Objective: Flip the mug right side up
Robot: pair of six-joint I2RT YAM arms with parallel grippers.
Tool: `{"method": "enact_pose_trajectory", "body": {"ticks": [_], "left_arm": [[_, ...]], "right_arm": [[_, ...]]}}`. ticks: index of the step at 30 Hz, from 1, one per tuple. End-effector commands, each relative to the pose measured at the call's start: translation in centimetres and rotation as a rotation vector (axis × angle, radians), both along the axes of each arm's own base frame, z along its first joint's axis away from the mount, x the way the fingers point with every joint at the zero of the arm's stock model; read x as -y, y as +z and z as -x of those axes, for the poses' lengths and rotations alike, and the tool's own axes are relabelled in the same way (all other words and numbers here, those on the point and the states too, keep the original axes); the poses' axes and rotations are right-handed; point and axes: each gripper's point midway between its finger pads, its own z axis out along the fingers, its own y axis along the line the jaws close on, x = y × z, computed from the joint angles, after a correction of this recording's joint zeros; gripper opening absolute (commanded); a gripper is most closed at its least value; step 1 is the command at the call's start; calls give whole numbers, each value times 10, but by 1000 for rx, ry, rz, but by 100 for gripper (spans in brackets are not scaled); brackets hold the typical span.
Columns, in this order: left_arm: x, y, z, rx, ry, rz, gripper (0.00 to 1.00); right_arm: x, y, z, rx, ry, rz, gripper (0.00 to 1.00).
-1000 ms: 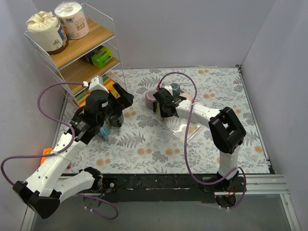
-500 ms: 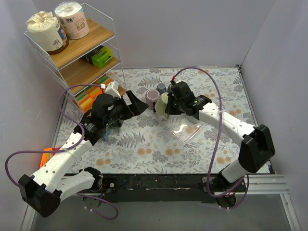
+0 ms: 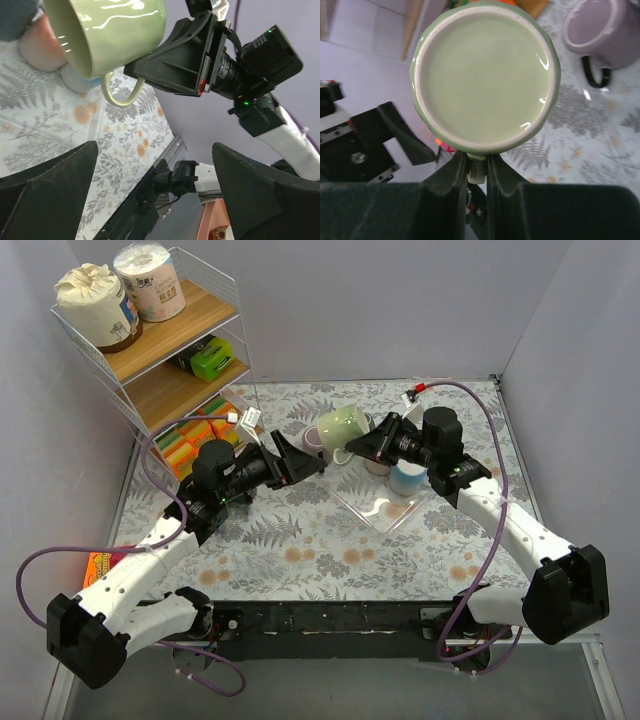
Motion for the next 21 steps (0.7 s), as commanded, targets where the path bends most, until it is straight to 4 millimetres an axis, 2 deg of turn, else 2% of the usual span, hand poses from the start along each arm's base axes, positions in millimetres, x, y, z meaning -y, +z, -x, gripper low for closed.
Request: {"method": "enact_pose_trajectory", "body": {"ticks": [1, 4, 8, 14, 18, 21], "left_arm": [[16, 28, 14, 69, -125, 124, 98], [20, 33, 11, 60, -131, 163, 96], [15, 34, -4, 39, -13, 202, 88], [13, 51, -12, 70, 22, 278, 84], [14, 63, -9, 108, 4, 352, 78], [14, 73, -4, 151, -24, 391, 78]], "right_arm": [[-16, 125, 34, 282, 176, -385, 1], [-16, 143, 42, 294, 209, -474, 1], [-18, 155, 46, 280, 239, -542, 1], [-19, 158, 49, 259, 260, -605, 1], [-23, 161, 54, 244, 284, -647, 1], [-25, 159, 56, 236, 289, -658, 1]]}}
